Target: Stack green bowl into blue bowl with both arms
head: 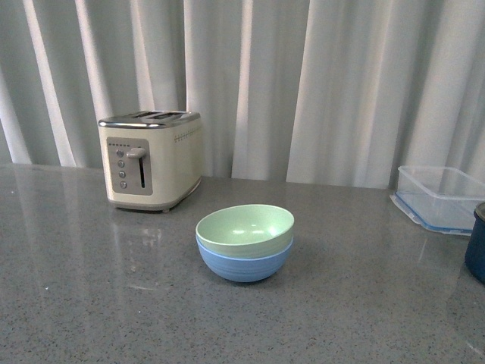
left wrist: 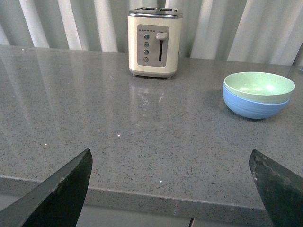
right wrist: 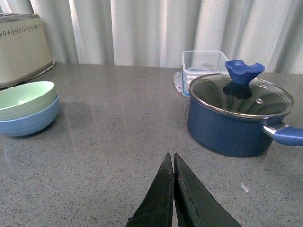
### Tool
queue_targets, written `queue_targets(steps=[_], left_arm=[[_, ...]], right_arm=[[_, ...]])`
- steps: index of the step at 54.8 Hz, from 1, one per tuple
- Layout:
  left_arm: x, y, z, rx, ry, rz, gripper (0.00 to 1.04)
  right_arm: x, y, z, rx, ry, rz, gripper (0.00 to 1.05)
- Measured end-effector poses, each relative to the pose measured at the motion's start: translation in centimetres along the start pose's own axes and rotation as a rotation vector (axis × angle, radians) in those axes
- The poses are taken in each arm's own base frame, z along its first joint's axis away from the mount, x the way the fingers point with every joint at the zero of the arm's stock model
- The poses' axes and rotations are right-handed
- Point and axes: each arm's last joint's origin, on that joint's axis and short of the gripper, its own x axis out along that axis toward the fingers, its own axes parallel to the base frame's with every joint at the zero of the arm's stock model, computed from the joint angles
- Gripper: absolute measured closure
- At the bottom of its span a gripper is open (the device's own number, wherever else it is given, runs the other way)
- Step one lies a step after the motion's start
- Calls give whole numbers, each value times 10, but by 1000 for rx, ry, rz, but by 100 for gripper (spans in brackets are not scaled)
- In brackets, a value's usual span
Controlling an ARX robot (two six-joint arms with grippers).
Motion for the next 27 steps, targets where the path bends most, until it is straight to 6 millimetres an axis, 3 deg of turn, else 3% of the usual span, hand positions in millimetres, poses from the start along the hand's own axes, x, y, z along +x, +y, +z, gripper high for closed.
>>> queue_targets(steps=[8, 27], left_arm=[[0, 0, 0, 0, 0, 0, 7], [0, 0, 0, 0, 0, 0, 7]], right_arm=[[-5, 0, -9, 0, -2, 0, 104], [-16, 0, -6, 0, -13, 0, 104]])
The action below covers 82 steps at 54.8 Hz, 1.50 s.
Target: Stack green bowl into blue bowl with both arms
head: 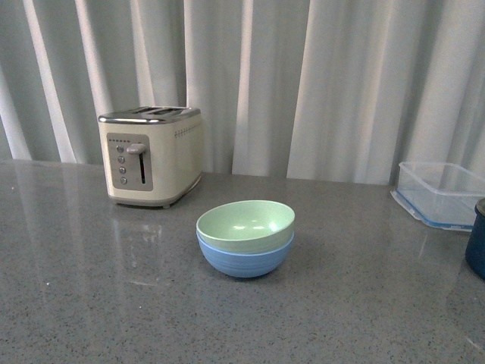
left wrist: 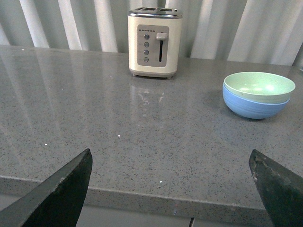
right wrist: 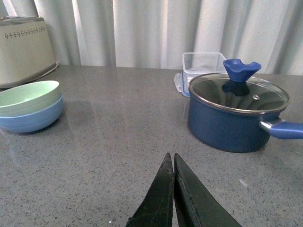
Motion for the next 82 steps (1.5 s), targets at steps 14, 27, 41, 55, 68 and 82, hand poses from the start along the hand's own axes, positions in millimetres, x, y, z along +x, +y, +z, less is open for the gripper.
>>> queue_targets(steps=[14, 27, 41, 55, 68, 82], left_arm=[[0, 0, 0, 0, 0, 0, 7], [0, 0, 0, 0, 0, 0, 7], [0, 0, 0, 0, 0, 0, 7], [0, 0, 0, 0, 0, 0, 7], [0, 0, 0, 0, 0, 0, 7], [0, 0, 0, 0, 0, 0, 7]], right_arm=[[-6, 0, 0, 0, -3, 0, 104], [-11, 0, 0, 0, -3, 0, 104], [-22, 0, -3, 0, 13, 0, 104], [-23, 0, -3, -2, 3, 0, 85], [-23, 0, -3, -2, 3, 0, 45], [-23, 0, -3, 0, 3, 0, 10]])
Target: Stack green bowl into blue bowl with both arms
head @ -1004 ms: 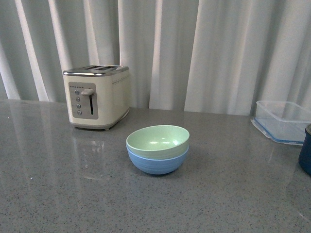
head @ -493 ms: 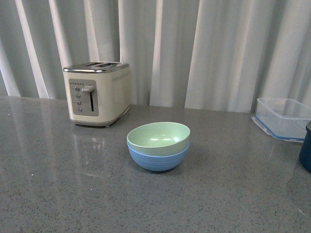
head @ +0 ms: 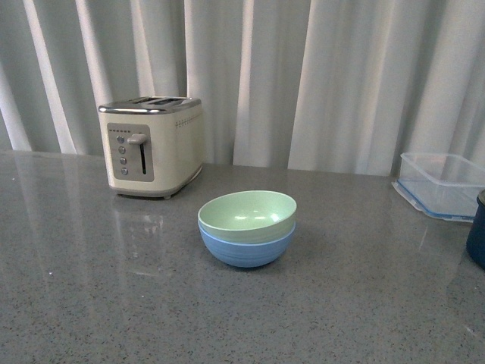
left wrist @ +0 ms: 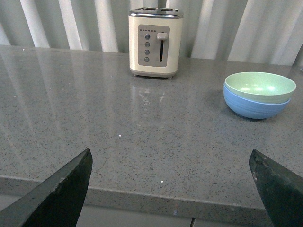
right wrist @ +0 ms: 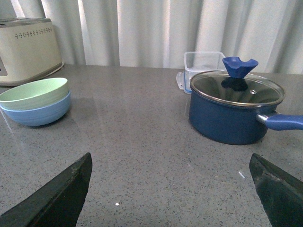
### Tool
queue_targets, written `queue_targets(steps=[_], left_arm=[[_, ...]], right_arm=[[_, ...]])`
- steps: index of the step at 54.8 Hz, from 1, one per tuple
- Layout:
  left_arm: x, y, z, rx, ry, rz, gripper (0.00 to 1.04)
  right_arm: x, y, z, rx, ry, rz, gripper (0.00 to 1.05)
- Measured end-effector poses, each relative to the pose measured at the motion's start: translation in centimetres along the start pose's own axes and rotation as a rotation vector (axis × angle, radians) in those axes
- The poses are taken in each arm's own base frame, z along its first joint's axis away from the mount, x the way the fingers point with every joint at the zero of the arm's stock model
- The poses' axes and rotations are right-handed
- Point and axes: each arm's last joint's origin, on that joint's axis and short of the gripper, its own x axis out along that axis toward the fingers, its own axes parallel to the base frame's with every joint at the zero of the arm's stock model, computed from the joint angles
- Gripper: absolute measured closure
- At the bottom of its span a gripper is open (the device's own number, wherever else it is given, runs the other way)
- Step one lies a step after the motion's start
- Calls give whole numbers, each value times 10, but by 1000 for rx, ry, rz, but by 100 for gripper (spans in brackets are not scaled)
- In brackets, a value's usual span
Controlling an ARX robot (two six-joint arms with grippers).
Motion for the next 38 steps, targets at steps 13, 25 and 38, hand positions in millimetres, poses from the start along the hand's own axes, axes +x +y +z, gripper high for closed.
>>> queue_targets(steps=[13, 25, 38], left_arm=[[0, 0, 0, 0, 0, 0, 7], [0, 0, 0, 0, 0, 0, 7], [0, 0, 0, 0, 0, 0, 7]], right_arm=[[0, 0, 0, 0, 0, 0, 10], [0, 0, 0, 0, 0, 0, 10], [0, 0, 0, 0, 0, 0, 10]])
